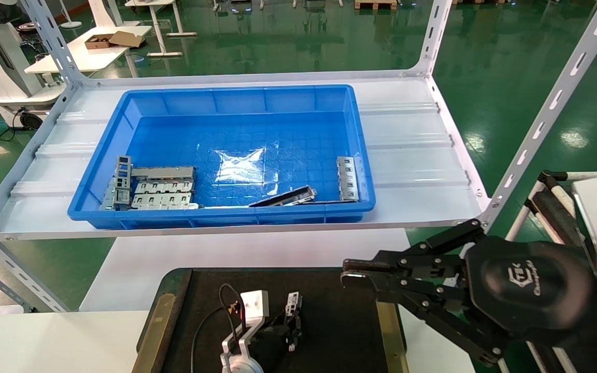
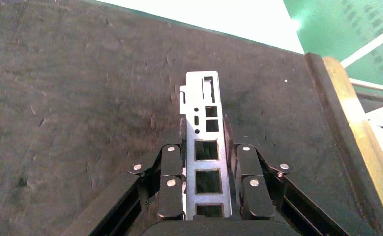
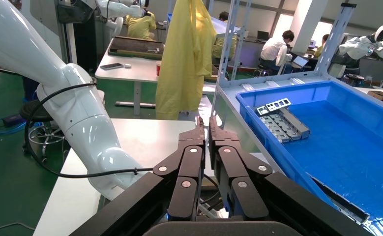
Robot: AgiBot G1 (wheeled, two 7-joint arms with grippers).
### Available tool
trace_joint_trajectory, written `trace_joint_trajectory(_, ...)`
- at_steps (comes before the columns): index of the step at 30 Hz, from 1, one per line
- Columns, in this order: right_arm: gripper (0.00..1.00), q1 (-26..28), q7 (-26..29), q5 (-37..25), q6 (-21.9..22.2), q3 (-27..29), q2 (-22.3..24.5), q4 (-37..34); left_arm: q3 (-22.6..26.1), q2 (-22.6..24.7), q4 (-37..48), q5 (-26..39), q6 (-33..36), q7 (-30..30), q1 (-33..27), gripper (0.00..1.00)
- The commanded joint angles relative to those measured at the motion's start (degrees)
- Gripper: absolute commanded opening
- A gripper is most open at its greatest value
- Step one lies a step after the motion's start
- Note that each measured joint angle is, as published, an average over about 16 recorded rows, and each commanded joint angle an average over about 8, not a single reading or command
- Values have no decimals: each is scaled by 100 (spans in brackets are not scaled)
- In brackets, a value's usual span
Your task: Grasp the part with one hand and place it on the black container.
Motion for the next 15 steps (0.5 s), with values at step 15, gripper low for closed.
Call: trace_joint_trajectory(15,100,0,0,1,0,-1,0,0,-170,-373,-532,616,195,-164,9,100)
